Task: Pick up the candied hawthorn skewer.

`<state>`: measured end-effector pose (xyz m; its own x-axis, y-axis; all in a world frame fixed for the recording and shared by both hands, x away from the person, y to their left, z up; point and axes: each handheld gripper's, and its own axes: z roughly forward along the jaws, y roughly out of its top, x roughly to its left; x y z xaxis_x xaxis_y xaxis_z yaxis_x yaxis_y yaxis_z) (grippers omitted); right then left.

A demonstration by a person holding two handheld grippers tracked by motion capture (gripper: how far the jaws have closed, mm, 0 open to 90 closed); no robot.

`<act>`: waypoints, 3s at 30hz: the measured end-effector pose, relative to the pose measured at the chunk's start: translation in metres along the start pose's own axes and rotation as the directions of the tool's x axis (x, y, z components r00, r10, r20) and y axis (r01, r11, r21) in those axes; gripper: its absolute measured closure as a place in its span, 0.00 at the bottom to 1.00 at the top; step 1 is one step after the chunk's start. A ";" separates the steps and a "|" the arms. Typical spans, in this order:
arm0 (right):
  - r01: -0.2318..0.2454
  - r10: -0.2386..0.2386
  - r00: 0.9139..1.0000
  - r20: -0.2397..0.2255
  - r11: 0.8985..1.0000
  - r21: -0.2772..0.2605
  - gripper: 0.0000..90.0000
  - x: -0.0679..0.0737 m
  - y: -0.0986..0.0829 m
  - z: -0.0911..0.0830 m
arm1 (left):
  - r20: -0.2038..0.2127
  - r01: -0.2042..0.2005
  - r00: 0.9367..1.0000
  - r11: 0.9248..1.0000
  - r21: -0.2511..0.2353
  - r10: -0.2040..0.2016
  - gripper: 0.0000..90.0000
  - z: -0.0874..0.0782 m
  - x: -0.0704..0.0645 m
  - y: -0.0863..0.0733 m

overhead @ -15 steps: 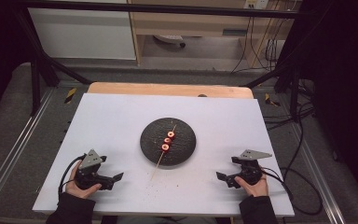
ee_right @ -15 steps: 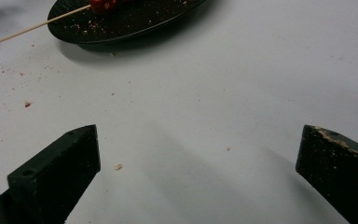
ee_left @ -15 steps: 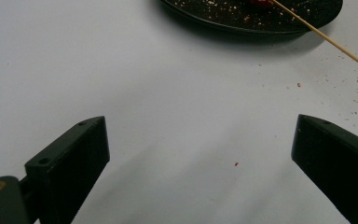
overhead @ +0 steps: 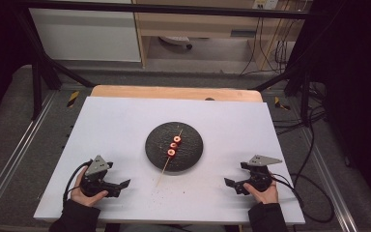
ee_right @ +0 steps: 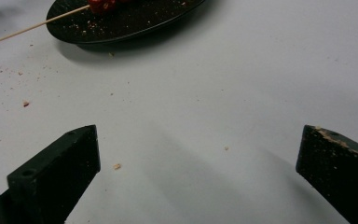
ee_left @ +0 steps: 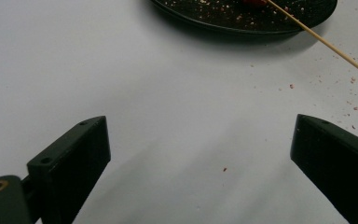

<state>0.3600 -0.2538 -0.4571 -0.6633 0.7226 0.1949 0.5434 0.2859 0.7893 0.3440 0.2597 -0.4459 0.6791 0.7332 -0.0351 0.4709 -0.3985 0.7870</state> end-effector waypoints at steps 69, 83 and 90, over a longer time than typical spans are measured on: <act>-0.001 0.001 1.000 0.017 1.000 0.008 0.01 0.001 0.001 0.002 | -0.050 0.072 0.997 0.984 0.162 -0.064 0.86 0.075 -0.100 0.068; 0.003 -0.003 1.000 0.018 1.000 0.010 0.01 0.001 0.001 0.002 | -0.074 0.107 0.993 0.985 0.134 -0.097 0.97 0.071 -0.095 0.065; -0.001 0.001 1.000 0.016 1.000 0.009 0.01 0.001 0.001 0.002 | -0.043 0.094 0.995 0.991 0.096 -0.090 0.98 0.066 -0.093 0.064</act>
<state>0.3610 -0.2513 -0.4573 -0.6544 0.7330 0.1857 0.5484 0.2909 0.7840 0.3479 0.1301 -0.4328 0.6086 0.7895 -0.0794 0.5849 -0.3788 0.7172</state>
